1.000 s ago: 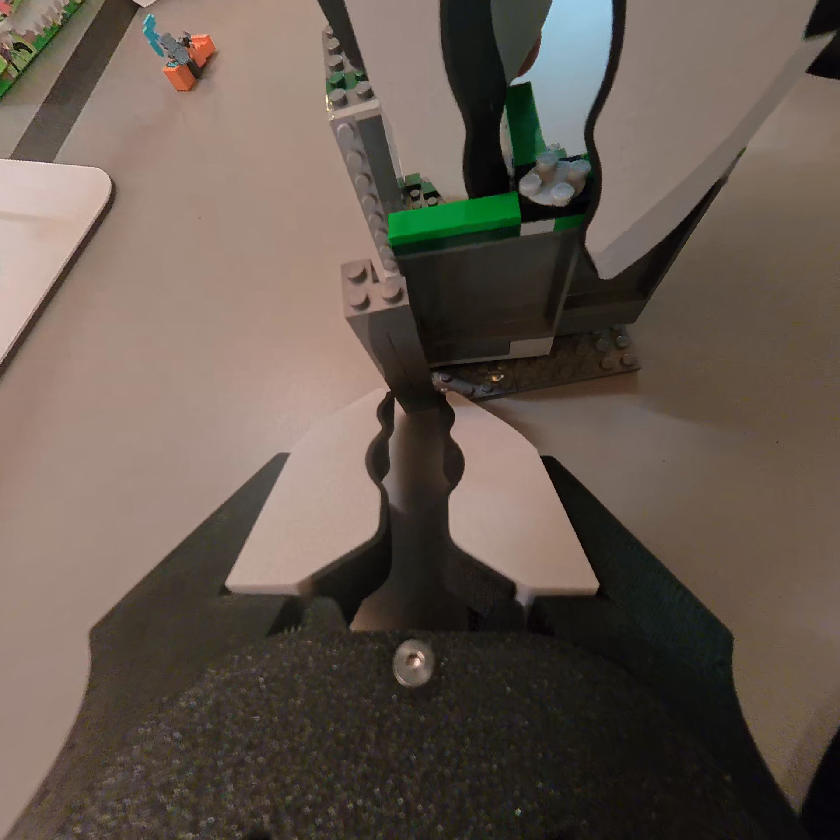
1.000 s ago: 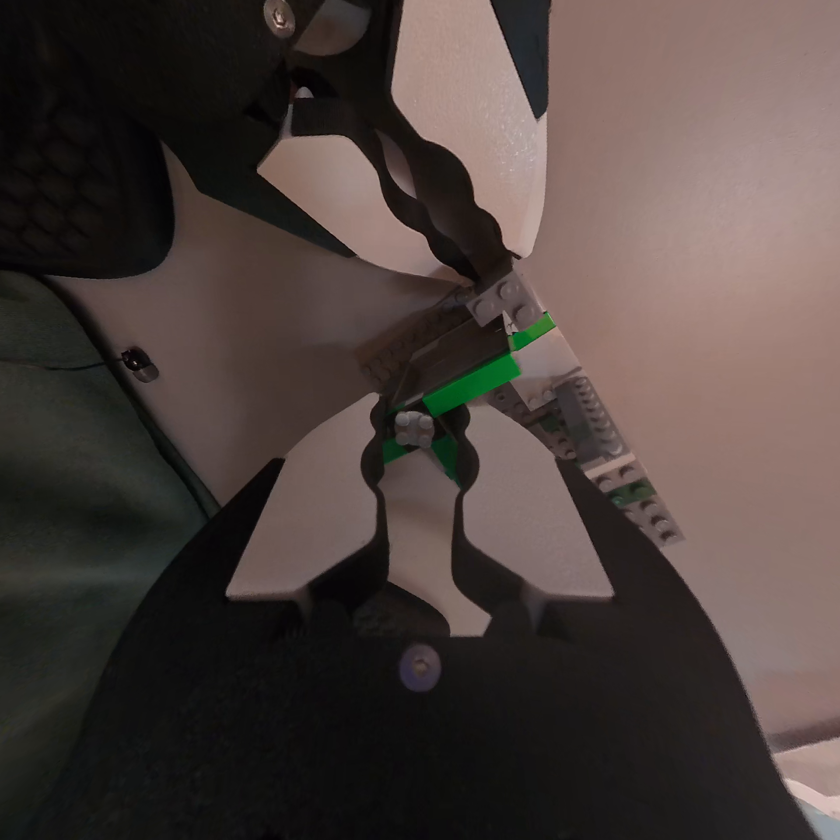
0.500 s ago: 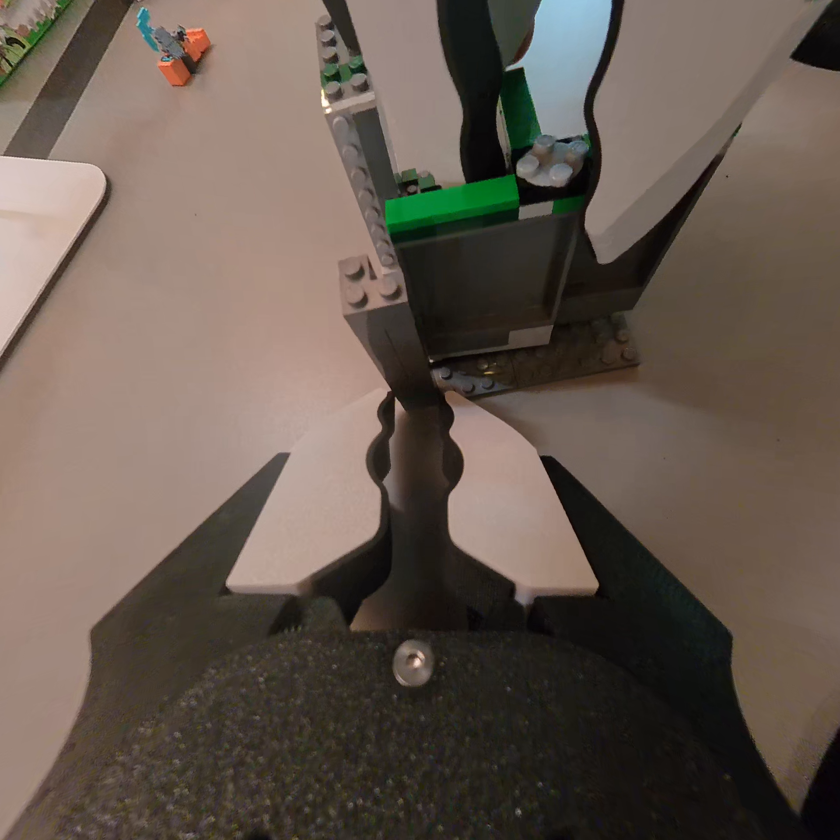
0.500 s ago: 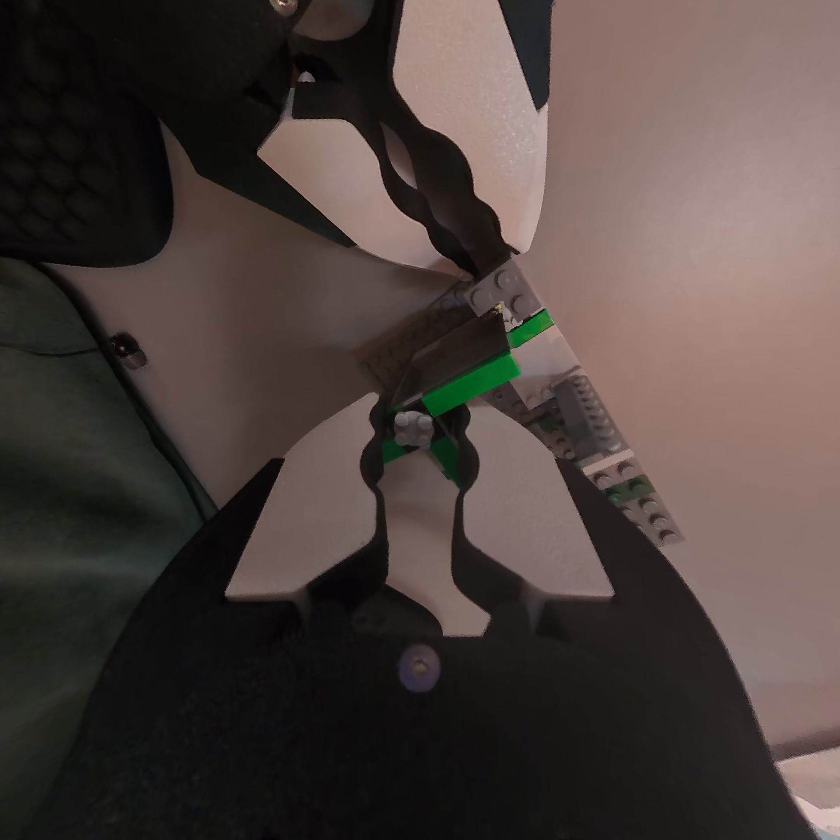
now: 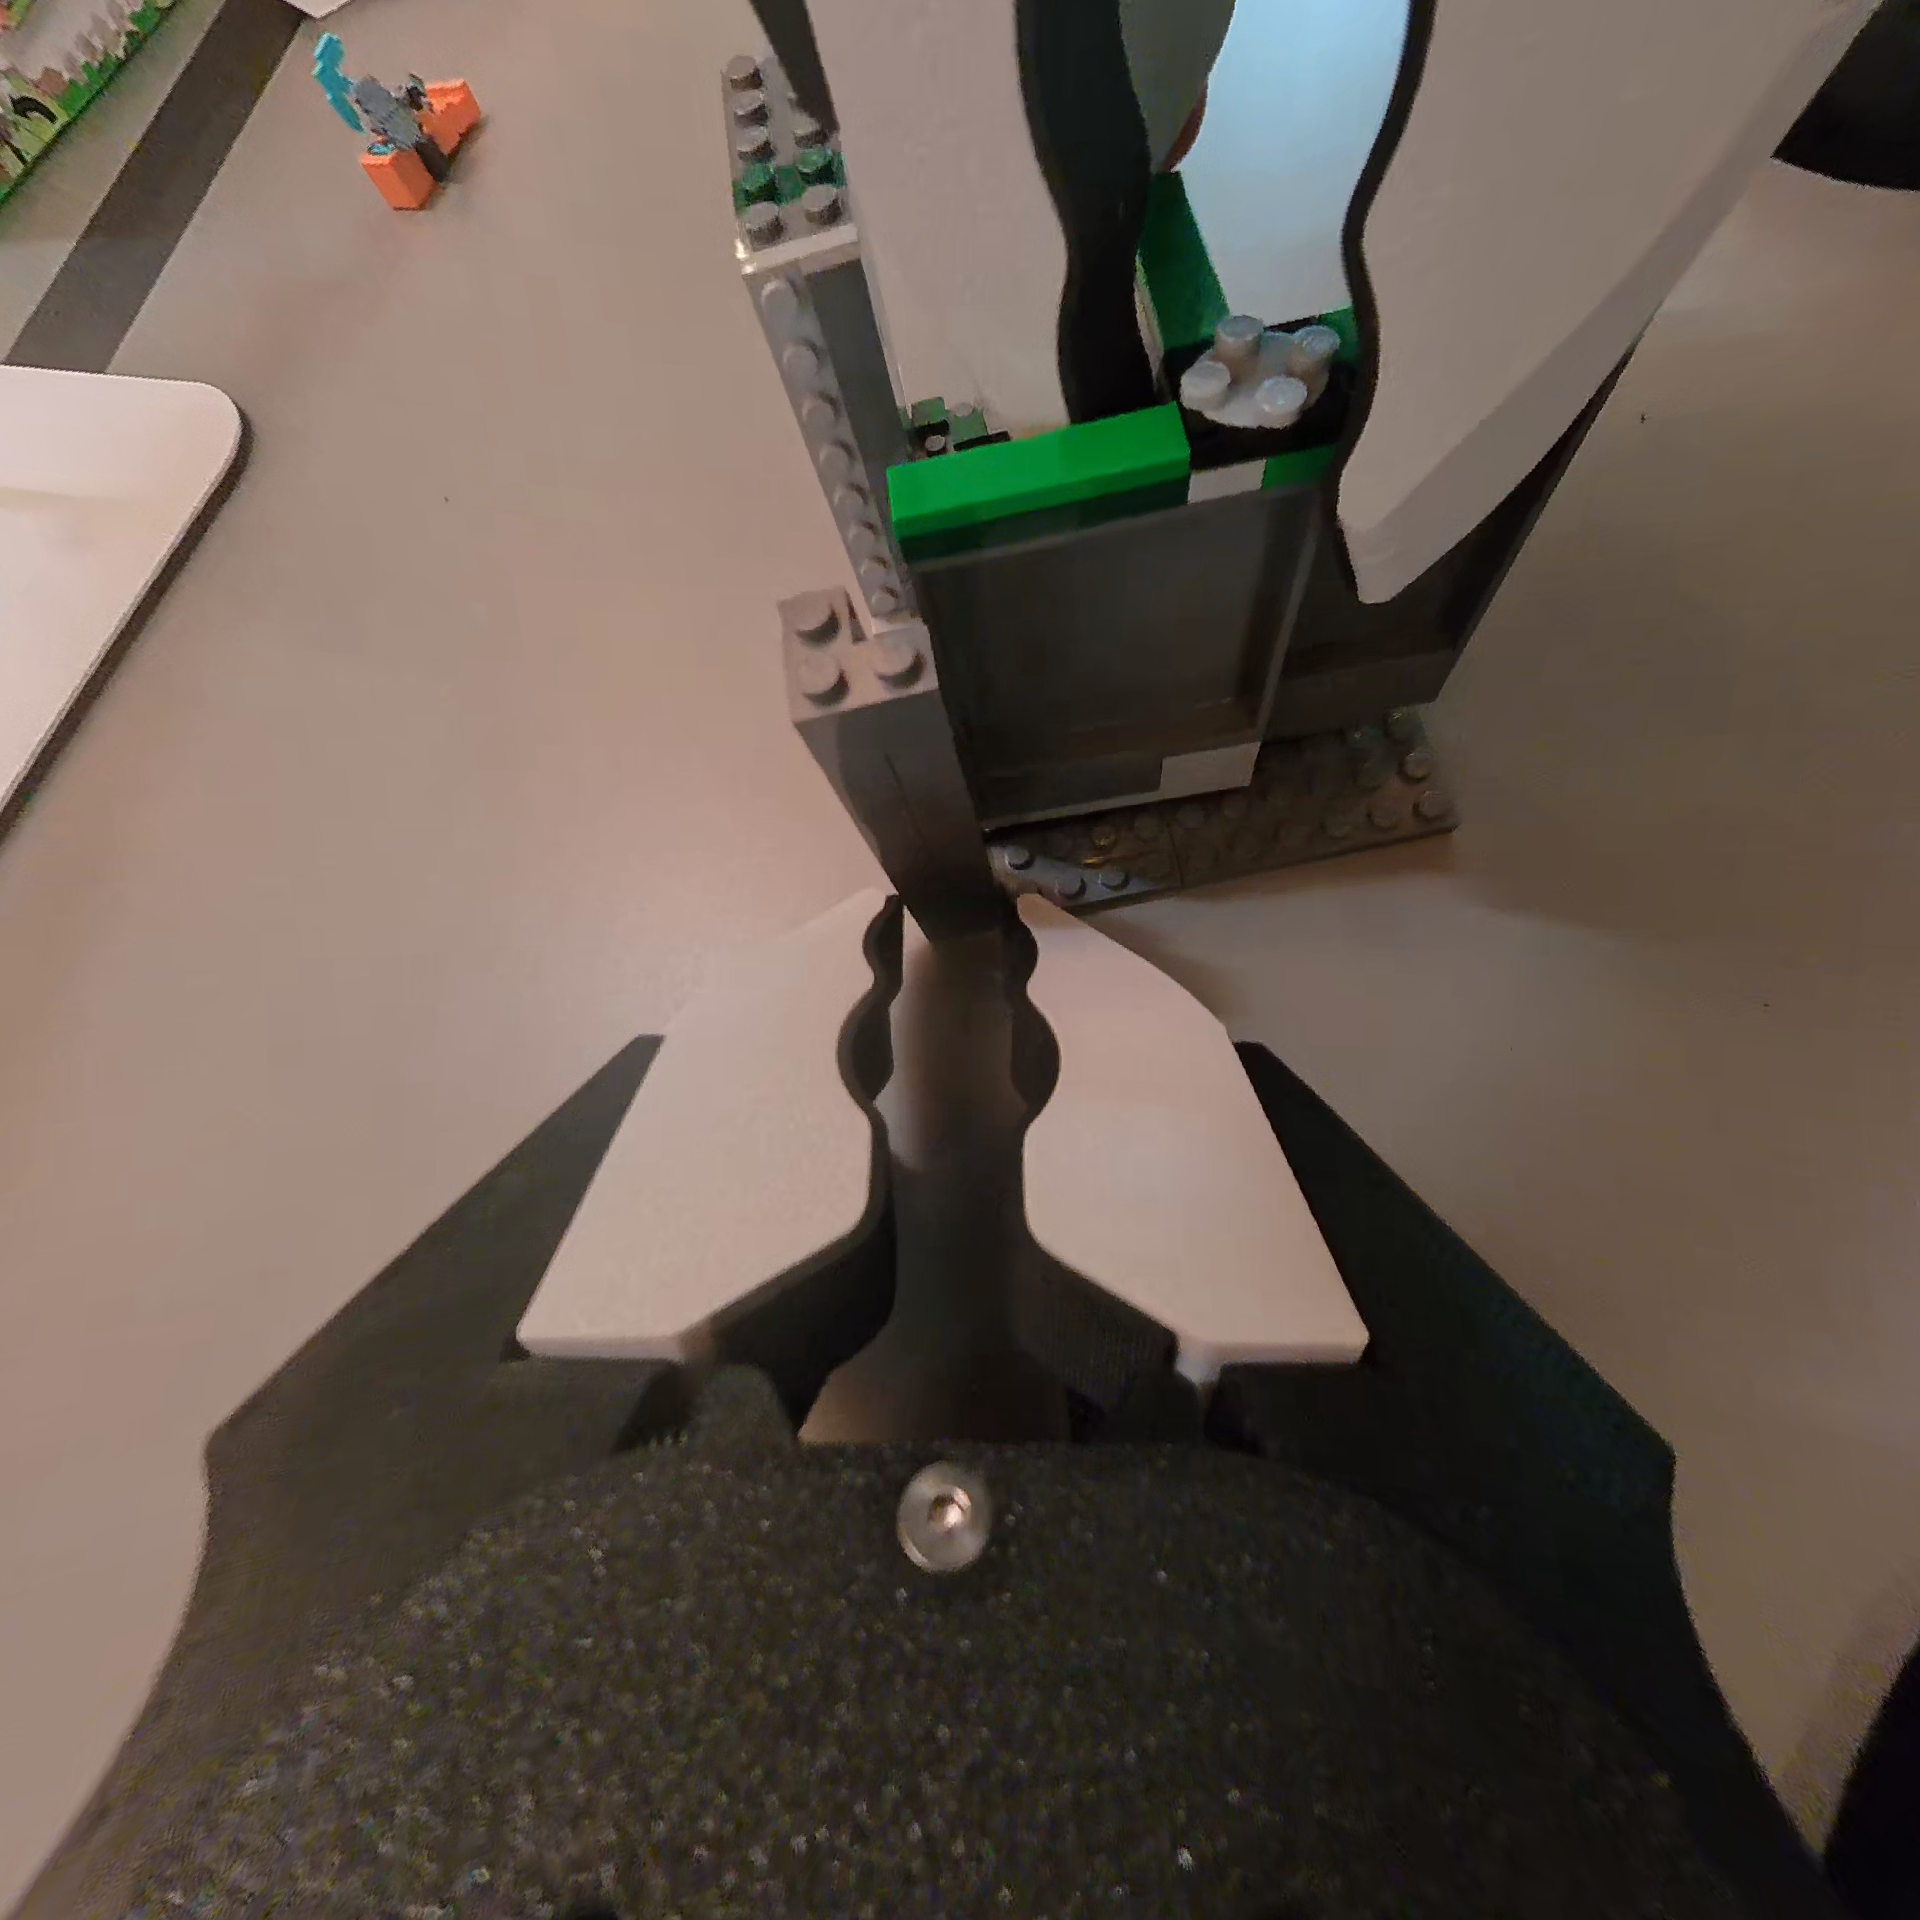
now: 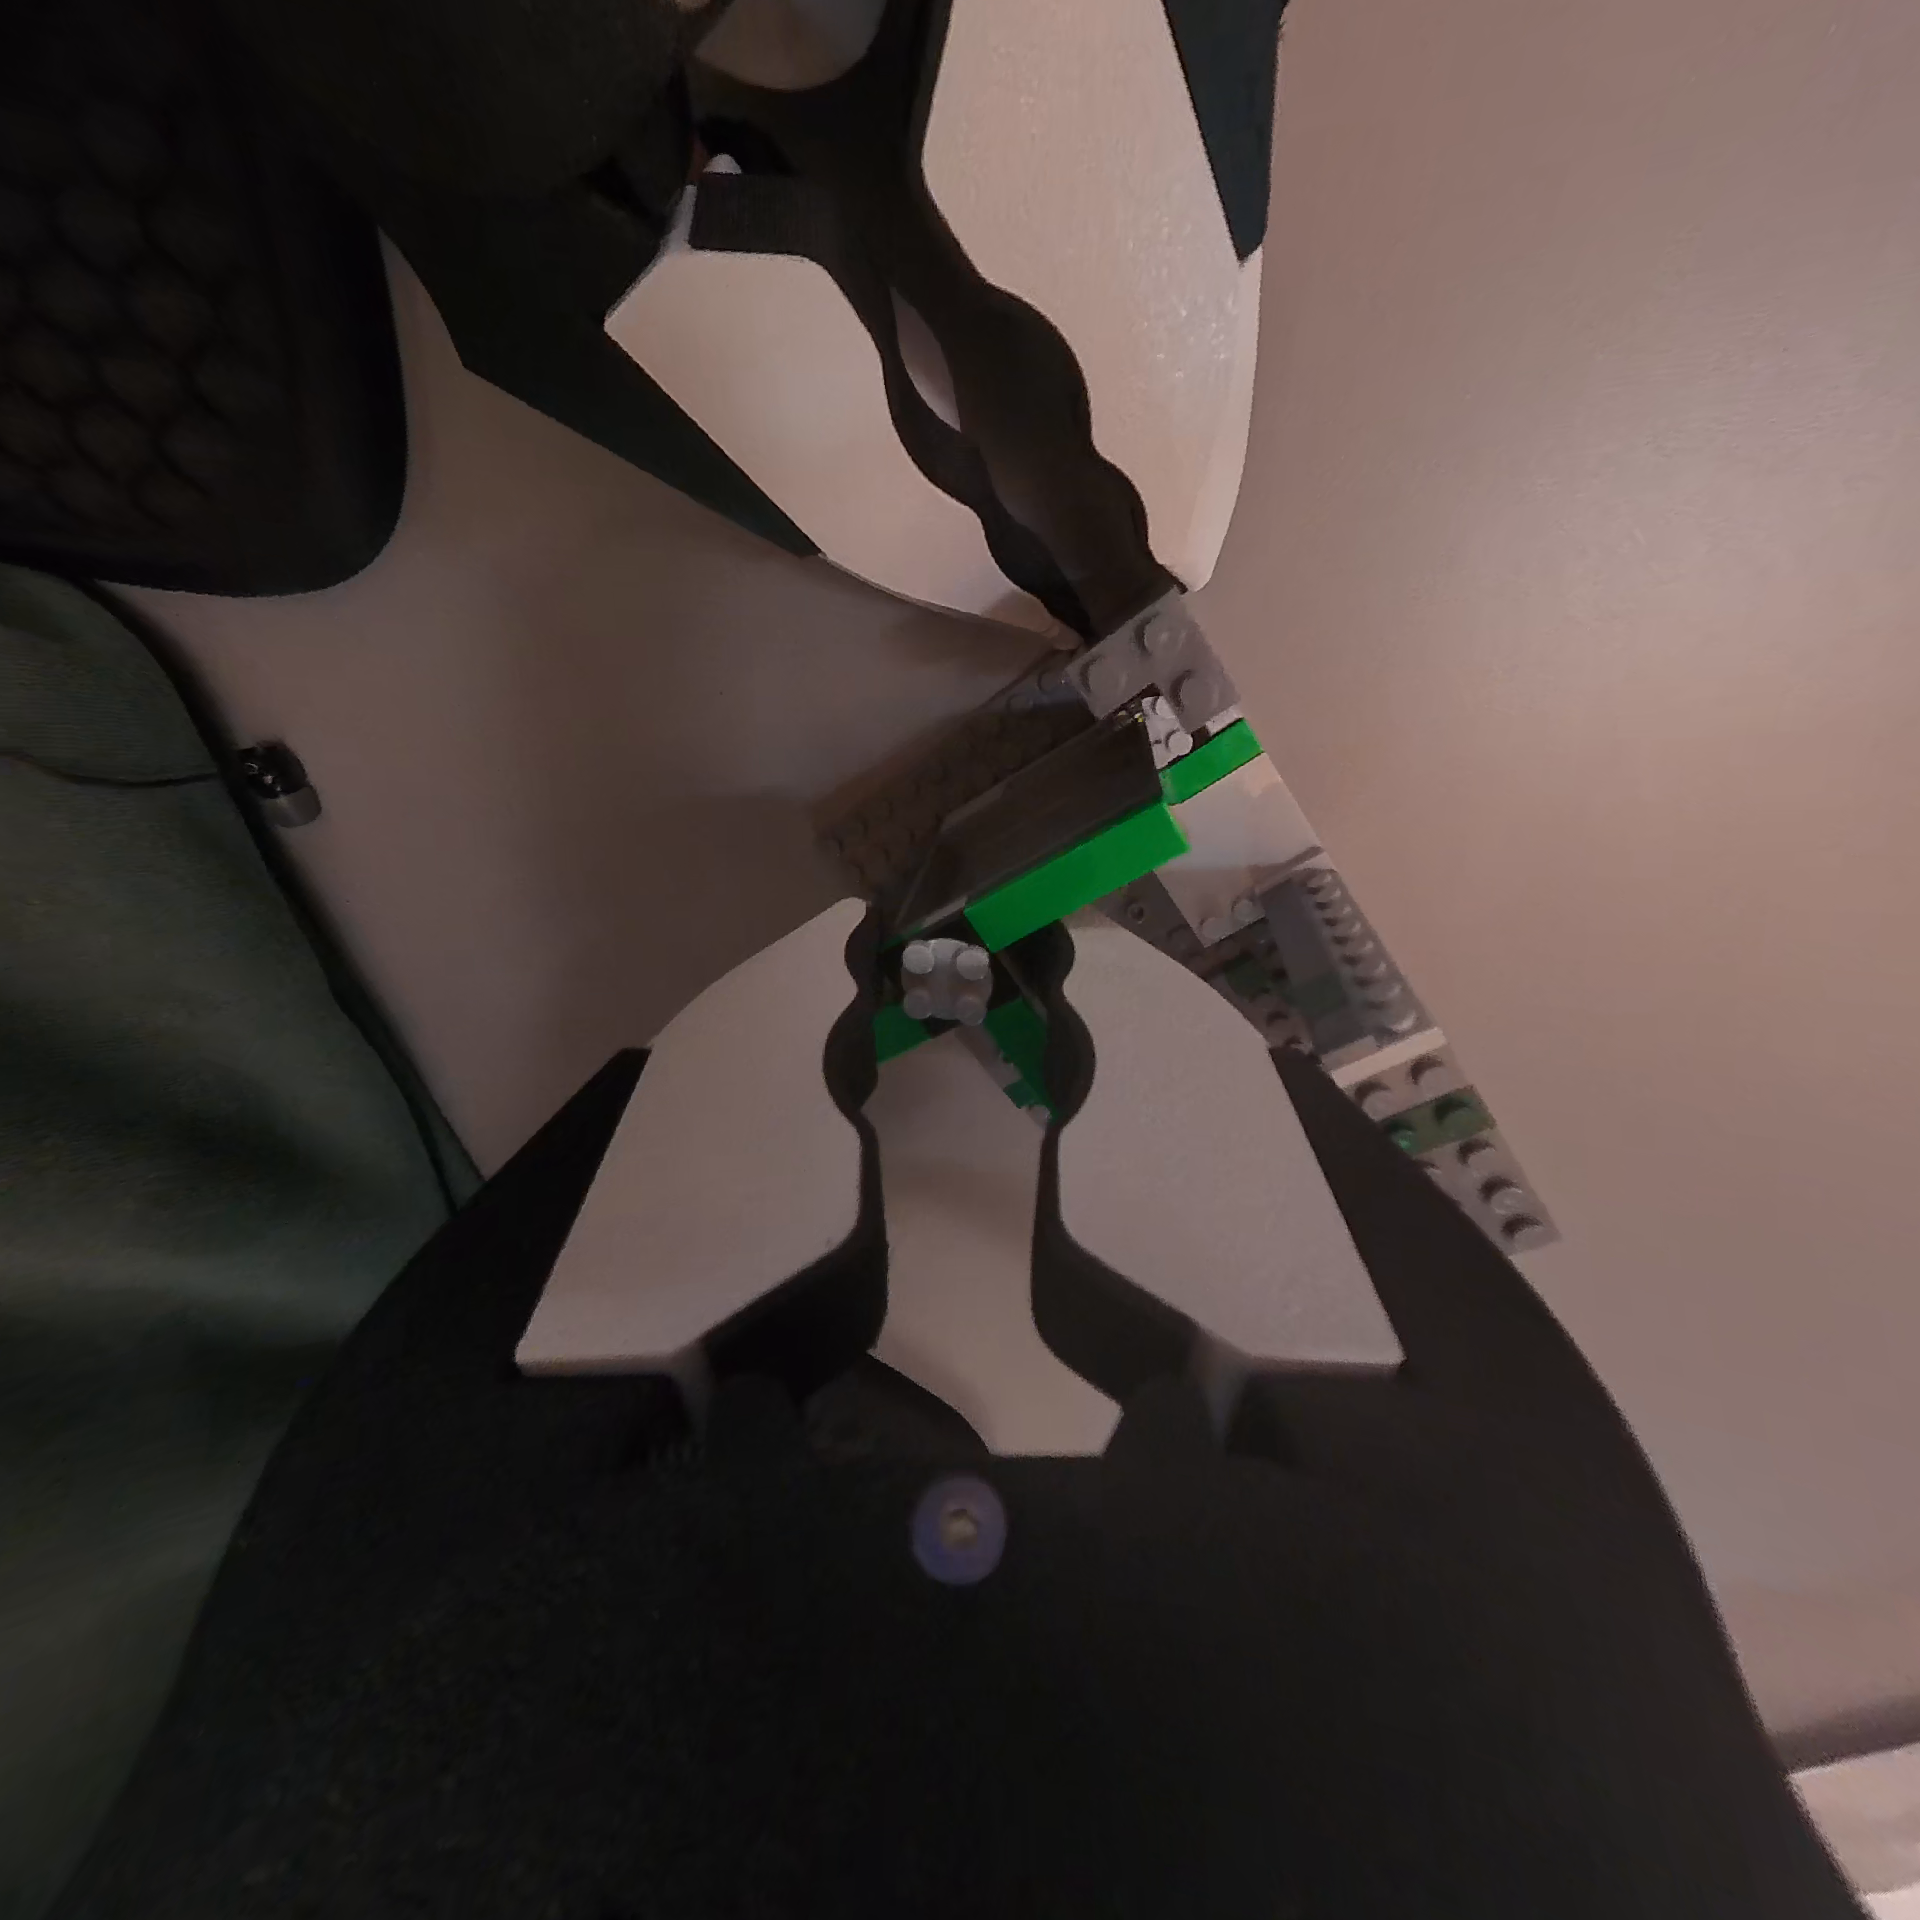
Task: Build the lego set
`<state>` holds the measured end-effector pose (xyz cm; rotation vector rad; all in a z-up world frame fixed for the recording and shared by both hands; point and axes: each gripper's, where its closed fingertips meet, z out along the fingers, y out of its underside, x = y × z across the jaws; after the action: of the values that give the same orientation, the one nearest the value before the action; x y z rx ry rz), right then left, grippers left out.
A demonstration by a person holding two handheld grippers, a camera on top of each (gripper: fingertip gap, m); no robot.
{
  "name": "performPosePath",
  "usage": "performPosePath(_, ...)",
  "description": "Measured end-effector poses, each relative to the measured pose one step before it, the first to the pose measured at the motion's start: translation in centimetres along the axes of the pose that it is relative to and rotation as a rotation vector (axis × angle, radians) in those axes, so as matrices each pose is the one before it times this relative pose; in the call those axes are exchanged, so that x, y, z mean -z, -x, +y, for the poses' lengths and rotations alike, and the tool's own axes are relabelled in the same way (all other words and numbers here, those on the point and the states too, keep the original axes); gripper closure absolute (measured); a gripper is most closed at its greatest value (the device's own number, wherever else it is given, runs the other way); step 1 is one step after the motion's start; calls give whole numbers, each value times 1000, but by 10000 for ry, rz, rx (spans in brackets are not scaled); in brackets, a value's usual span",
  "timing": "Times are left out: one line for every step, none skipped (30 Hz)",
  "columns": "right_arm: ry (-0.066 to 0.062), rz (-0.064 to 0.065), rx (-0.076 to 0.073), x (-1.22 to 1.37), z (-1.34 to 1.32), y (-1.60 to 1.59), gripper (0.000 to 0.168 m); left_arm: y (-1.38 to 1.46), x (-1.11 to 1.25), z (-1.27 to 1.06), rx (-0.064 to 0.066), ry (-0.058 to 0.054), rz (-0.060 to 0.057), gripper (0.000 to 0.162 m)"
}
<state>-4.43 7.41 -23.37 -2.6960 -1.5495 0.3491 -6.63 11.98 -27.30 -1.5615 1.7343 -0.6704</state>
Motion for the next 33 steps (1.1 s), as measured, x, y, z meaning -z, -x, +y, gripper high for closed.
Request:
performPosePath(-53,-1,14,-2,10,20,141,12,25,-33,1,-23,0,144)
performPosePath(-76,3,2,7,-17,-1,141,29,33,-39,16,-29,-5,144)
performPosePath(-81,8,-8,28,-28,-18,141,34,28,-28,25,-27,-7,143)
performPosePath(-78,7,-13,26,-12,-33,141,7,27,-24,20,-18,9,143)
performPosePath(-74,0,-6,38,-4,-19,141,-3,29,-33,5,-28,10,143)
performPosePath(-74,-3,-5,39,-4,-15,141,28,31,-49,-2,-34,-9,143)
performPosePath(-76,2,-10,59,-22,-33,141,9,29,-55,3,-37,-5,143)
performPosePath(-73,-11,-13,61,-13,-5,141,28,36,-46,11,-37,-9,143)
performPosePath(-62,-22,-21,77,-15,13,141,27,23,-51,14,-32,-2,142)
performPosePath(-78,-18,-12,95,-36,16,140,18,26,-38,11,-32,-2,142)
performPosePath(-91,0,3,119,-74,8,140,15,36,-69,6,-47,-2,142)
performPosePath(-81,11,9,107,-53,-6,140,12,38,-93,8,-63,0,142)
performPosePath(-60,35,14,88,-37,-37,140,19,44,-118,19,-71,-1,142)
performPosePath(-44,32,27,36,-16,-34,140,7,36,-95,24,-65,3,142)
performPosePath(-32,-22,26,-7,6,40,140,-2,23,-82,20,-52,11,142)
performPosePath(-38,-50,7,-10,-12,73,140,-3,28,-88,10,-59,2,142)
performPosePath(-48,-26,4,-17,-30,35,140,21,45,-110,12,-73,-8,142)
performPosePath(-36,0,17,4,-2,-2,140,13,26,-85,22,-58,6,142)
performPosePath(-43,9,16,38,-27,-14,140,-3,26,-38,24,-31,15,142)
performPosePath(-59,-7,11,58,-47,12,140,18,20,-20,21,-19,7,142)
performPosePath(-61,-33,6,76,-55,53,140,1,13,-27,17,-18,7,142)
performPosePath(-72,-30,10,97,-82,44,140,10,-1,-9,0,-12,0,142)
performPosePath(-73,-12,10,96,-85,21,140,-4,0,-22,-13,-9,-4,142)
performPosePath(-51,-6,12,58,-66,2,140,-5,11,-21,-8,-17,-6,142)
performPosePath(-41,-3,24,14,-38,3,141,-2,-10,-20,-4,-14,-4,142)
performPosePath(-26,-16,23,-35,-10,13,141,-6,-2,-5,-2,-3,-2,142)
performPosePath(-21,-45,11,-49,-2,47,141,10,6,4,3,-2,-2,142)
performPosePath(-29,-44,4,-32,-20,32,141,2,1,-14,8,-5,3,142)
performPosePath(-26,-16,12,-2,-25,-3,141,12,9,2,10,-8,0,143)
performPosePath(-23,2,21,32,-21,-31,141,2,7,-10,12,-8,8,143)
performPosePath(-26,17,25,43,-25,-65,141,6,9,5,19,-8,7,143)
performPosePath(-33,30,11,74,-37,-92,141,32,12,-7,23,-11,-6,143)
performPosePath(-38,17,-8,78,-38,-89,142,37,13,-23,25,-17,-10,143)
